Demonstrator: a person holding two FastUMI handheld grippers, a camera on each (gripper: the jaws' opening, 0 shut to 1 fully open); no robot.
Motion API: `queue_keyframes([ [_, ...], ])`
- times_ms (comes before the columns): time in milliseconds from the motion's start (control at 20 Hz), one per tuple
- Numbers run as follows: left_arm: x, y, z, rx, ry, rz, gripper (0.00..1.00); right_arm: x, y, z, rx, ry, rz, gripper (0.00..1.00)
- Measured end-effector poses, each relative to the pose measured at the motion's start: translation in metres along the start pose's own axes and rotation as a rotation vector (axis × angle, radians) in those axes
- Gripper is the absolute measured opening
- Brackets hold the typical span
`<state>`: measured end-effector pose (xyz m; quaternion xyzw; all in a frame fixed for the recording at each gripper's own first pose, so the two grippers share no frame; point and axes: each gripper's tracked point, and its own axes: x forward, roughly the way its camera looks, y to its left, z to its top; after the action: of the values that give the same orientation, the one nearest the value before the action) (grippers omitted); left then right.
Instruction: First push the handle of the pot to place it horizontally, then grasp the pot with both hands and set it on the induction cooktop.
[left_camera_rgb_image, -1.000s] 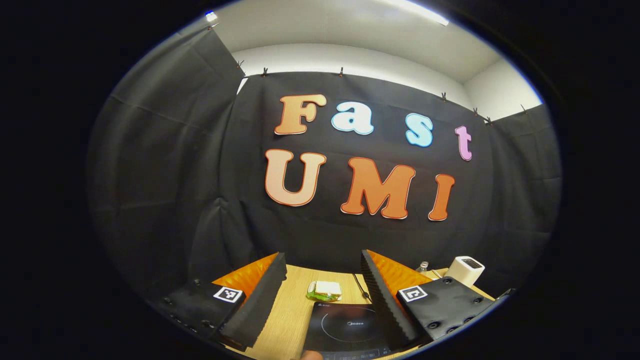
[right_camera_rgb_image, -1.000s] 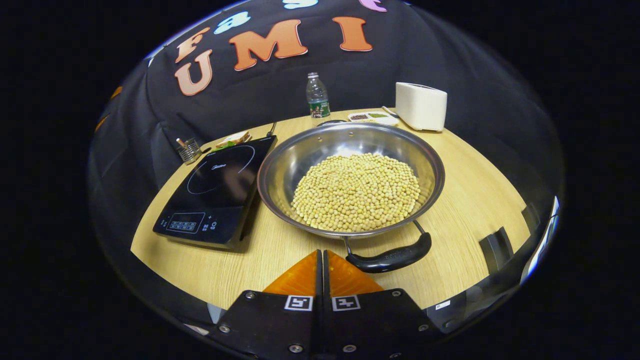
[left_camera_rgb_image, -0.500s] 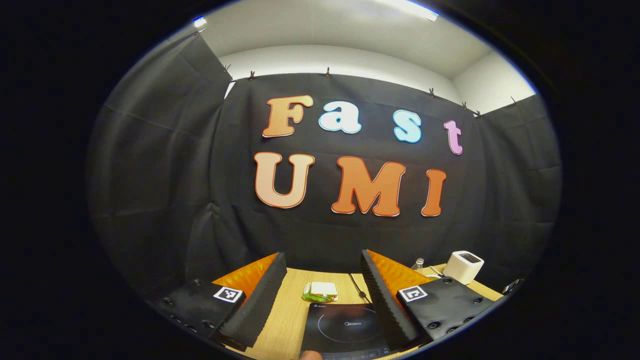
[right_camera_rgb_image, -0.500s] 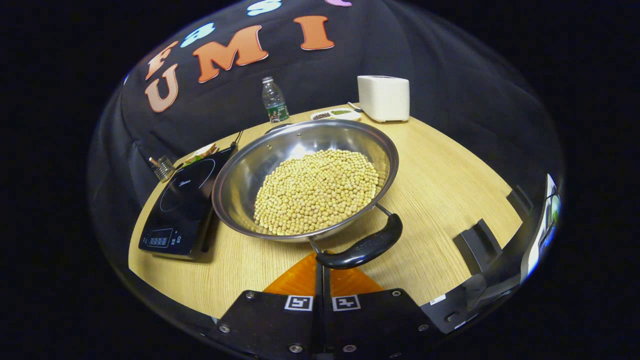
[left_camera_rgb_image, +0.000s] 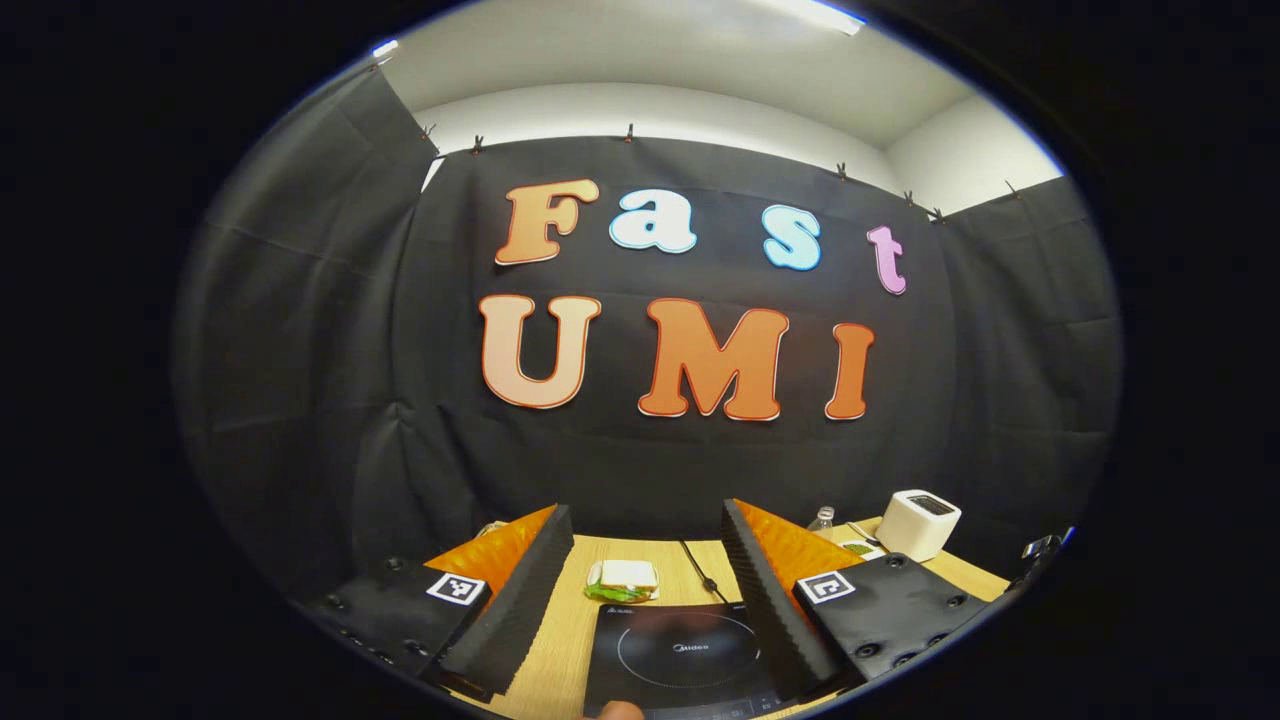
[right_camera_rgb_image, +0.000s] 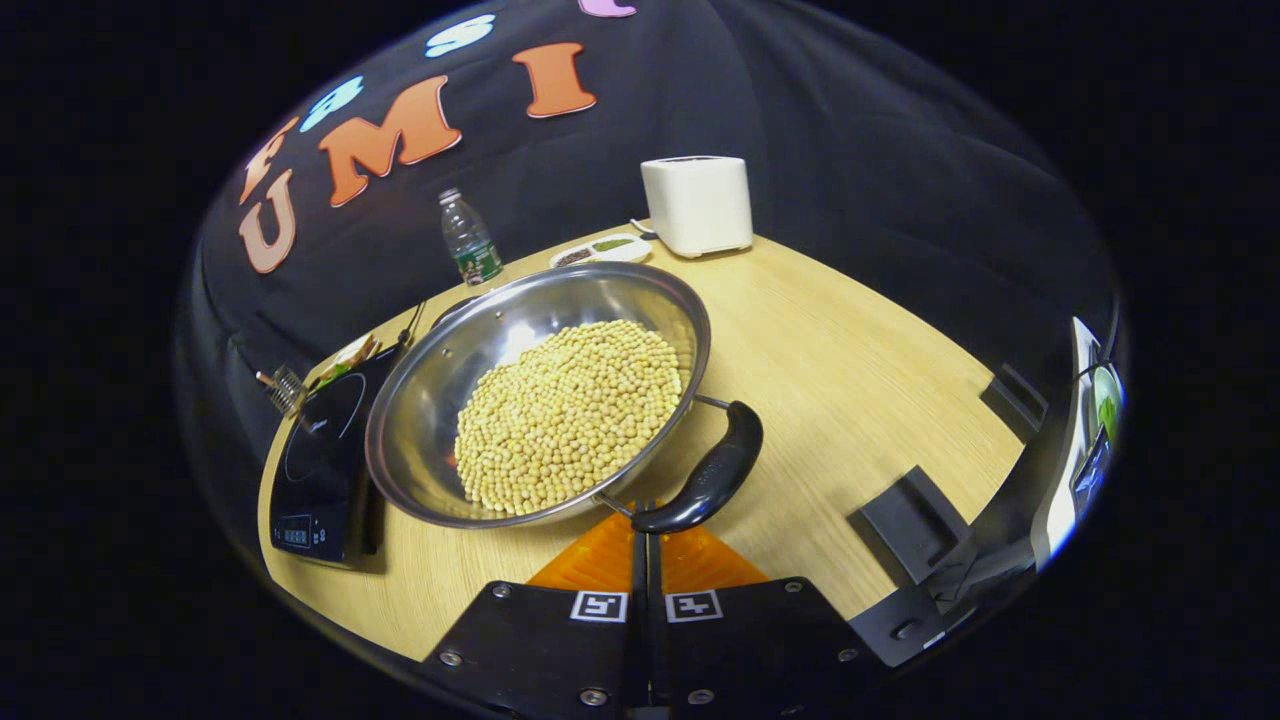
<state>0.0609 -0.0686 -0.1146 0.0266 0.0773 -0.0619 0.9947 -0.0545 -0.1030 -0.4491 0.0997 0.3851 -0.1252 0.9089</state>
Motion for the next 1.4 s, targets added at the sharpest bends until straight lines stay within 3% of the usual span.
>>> queue_keyframes([
  [550,0.049,-0.009,-0.048,-0.001,0.087,-0.016,0.99,0.043,-0.041,0.047,0.044,-0.028,-0.093,0.00],
  [1400,0.091,-0.054,-0.092,-0.004,0.151,-0.077,0.97,0.087,-0.057,0.096,0.021,-0.037,-0.130,0.00],
])
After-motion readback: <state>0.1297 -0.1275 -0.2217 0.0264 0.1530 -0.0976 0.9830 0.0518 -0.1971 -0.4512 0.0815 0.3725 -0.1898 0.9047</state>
